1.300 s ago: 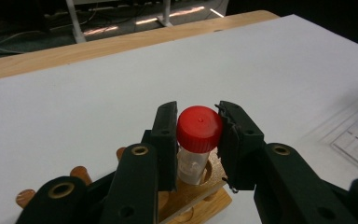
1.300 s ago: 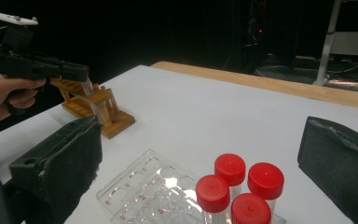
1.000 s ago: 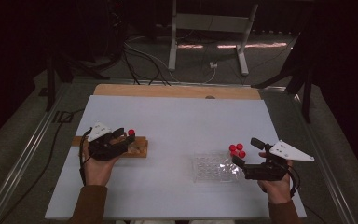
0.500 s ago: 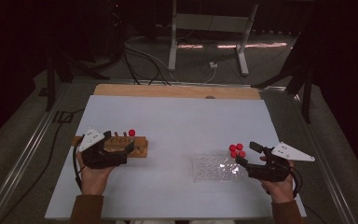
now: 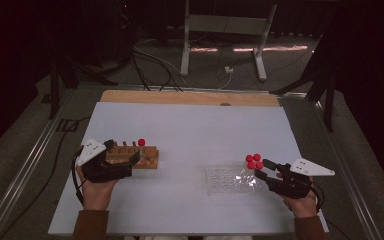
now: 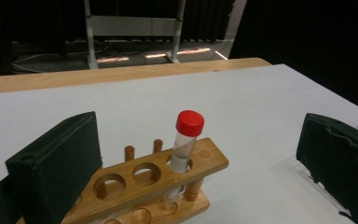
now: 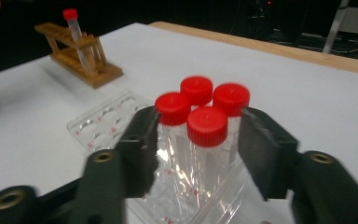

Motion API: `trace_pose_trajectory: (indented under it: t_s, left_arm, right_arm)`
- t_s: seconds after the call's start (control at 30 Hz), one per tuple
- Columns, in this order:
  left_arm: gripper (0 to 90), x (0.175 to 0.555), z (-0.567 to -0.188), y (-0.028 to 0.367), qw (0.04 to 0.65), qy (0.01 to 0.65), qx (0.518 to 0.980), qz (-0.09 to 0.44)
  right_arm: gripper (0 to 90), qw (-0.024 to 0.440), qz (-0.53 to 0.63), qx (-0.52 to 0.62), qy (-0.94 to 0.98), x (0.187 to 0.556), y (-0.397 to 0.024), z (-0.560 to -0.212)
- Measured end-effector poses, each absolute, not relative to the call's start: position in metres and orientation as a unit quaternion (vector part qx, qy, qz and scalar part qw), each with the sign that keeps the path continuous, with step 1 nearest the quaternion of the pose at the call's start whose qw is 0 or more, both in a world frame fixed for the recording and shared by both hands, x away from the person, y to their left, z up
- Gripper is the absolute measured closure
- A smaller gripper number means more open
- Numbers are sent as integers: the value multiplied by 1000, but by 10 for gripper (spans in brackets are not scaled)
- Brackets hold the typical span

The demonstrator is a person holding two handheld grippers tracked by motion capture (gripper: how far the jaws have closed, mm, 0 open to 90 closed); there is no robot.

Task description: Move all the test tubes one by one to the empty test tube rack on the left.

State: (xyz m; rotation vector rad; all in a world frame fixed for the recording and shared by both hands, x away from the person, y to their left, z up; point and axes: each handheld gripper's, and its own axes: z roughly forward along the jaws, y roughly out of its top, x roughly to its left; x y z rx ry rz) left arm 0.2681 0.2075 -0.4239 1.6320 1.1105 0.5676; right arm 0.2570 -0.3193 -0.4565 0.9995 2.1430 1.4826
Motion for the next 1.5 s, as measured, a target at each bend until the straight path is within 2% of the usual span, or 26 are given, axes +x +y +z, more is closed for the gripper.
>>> trace_pose_trajectory:
  t_s: [0.17, 0.43, 0.77, 1.5]
  left_arm:
    - [6, 267, -423, 208, 517, 463, 679, 238]
    - [6, 268, -426, 208, 513, 466, 681, 238]
    - [6, 267, -424, 208, 513, 466, 680, 239]
    - [6, 266, -423, 209, 513, 466, 680, 238]
  right_arm:
    - [639, 176, 505, 349, 770, 260, -317, -466]
    - [727, 184, 483, 348, 782, 263, -312, -475]
    - [747, 195, 482, 347, 780, 262, -311, -473]
    - [750, 225, 491, 336, 771, 254, -310, -443]
